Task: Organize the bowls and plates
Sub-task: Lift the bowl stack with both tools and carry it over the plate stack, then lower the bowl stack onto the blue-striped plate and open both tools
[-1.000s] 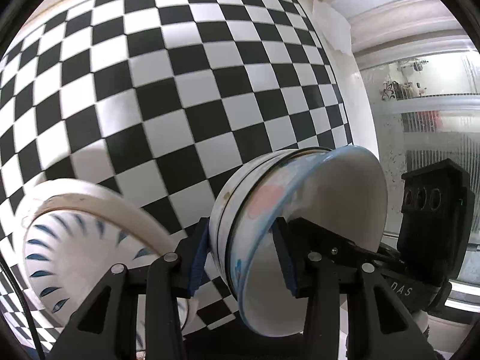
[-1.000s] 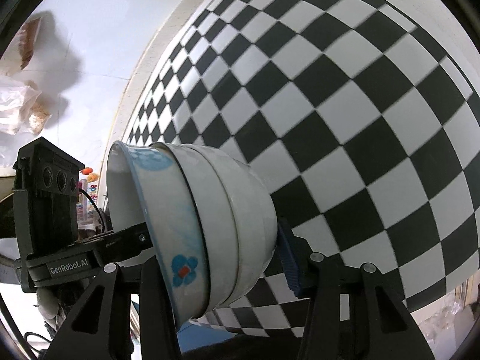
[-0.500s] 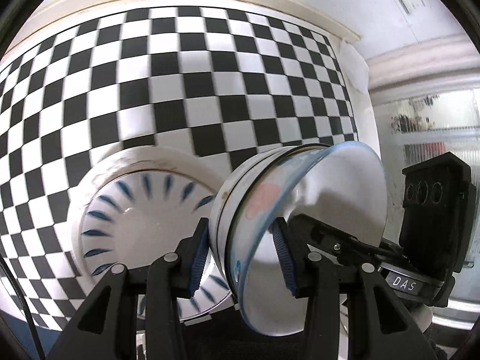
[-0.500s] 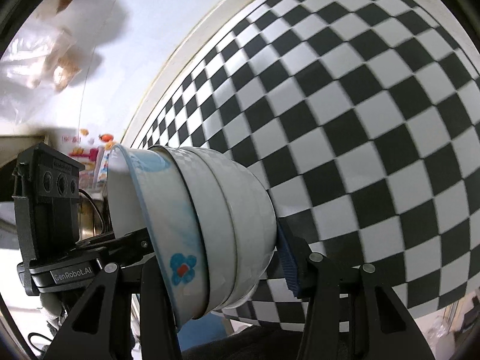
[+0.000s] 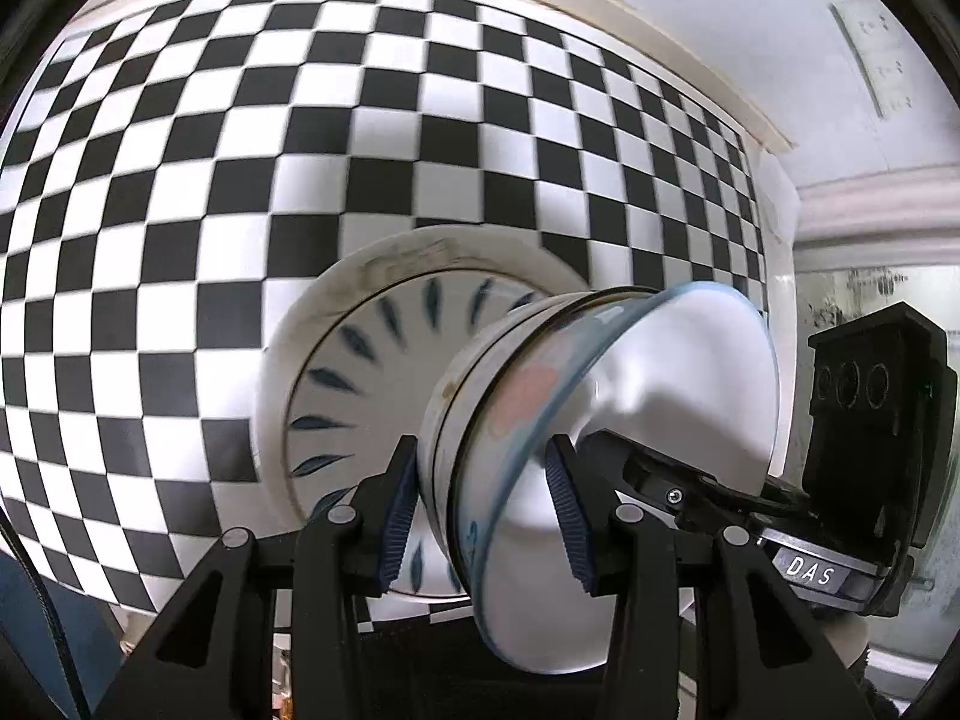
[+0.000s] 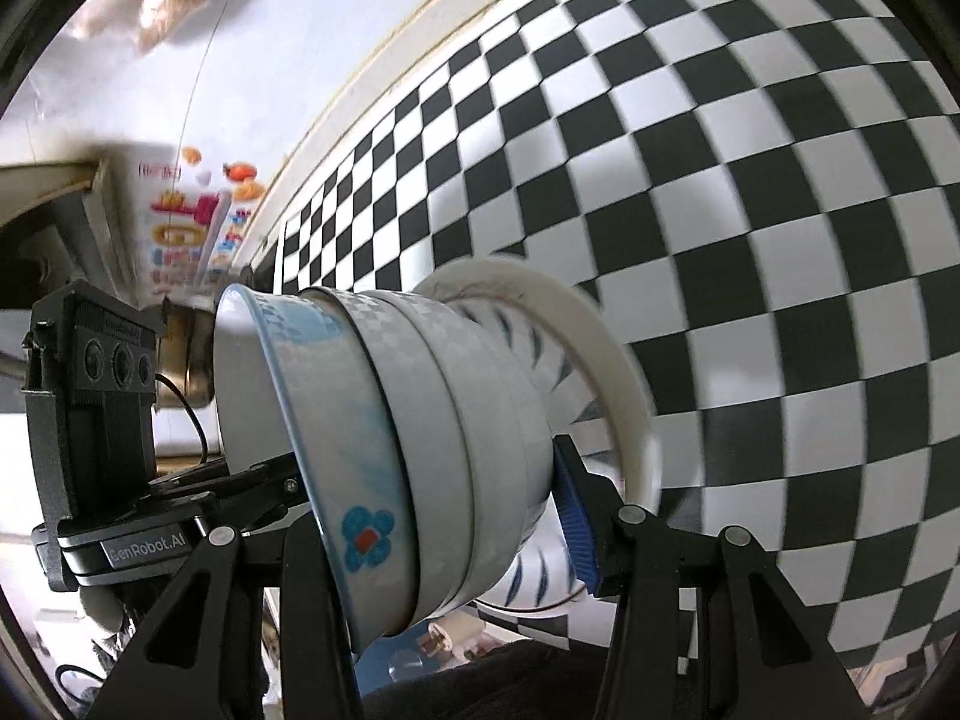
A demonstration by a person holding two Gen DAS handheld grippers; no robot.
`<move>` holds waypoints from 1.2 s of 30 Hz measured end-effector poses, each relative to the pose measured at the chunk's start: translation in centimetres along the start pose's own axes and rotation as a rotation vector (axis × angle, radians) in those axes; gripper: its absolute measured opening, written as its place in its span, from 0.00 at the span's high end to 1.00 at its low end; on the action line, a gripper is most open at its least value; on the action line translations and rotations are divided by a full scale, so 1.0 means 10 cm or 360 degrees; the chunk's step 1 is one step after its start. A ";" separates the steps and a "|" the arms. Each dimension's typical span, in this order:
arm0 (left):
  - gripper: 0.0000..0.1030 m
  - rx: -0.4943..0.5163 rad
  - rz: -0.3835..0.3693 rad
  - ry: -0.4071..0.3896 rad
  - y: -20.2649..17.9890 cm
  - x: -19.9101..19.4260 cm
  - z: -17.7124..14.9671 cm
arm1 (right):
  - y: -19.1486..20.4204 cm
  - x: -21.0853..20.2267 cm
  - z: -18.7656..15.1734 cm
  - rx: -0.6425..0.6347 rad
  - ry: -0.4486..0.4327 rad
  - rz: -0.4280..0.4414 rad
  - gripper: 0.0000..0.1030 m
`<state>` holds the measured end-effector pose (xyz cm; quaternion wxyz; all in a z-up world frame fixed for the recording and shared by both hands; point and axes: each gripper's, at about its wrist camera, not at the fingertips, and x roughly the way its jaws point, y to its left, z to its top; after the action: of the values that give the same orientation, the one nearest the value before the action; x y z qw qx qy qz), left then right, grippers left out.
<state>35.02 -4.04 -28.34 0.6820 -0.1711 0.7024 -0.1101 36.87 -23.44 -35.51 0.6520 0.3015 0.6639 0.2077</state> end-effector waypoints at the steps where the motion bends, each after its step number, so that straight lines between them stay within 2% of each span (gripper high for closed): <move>1: 0.62 -0.0016 0.0000 -0.0001 0.04 0.01 -0.01 | 0.02 0.04 -0.01 -0.0032 -0.0004 -0.0007 0.52; 9: 0.62 -0.0097 -0.0023 0.0008 0.23 0.10 -0.05 | 0.10 0.33 -0.01 -0.0073 0.0070 -0.0040 0.52; 18: 0.61 -0.0125 -0.0033 0.0020 0.35 0.20 -0.02 | 0.07 0.50 0.03 -0.0065 0.0089 -0.0080 0.52; 36: 0.62 -0.0111 0.0000 0.0019 0.34 0.20 -0.06 | 0.11 0.52 0.05 -0.0071 0.0075 -0.0114 0.51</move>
<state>34.08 -1.76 -31.44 0.6714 -0.1942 0.7100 -0.0866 37.64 -19.16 -38.66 0.6497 0.2580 0.6847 0.2062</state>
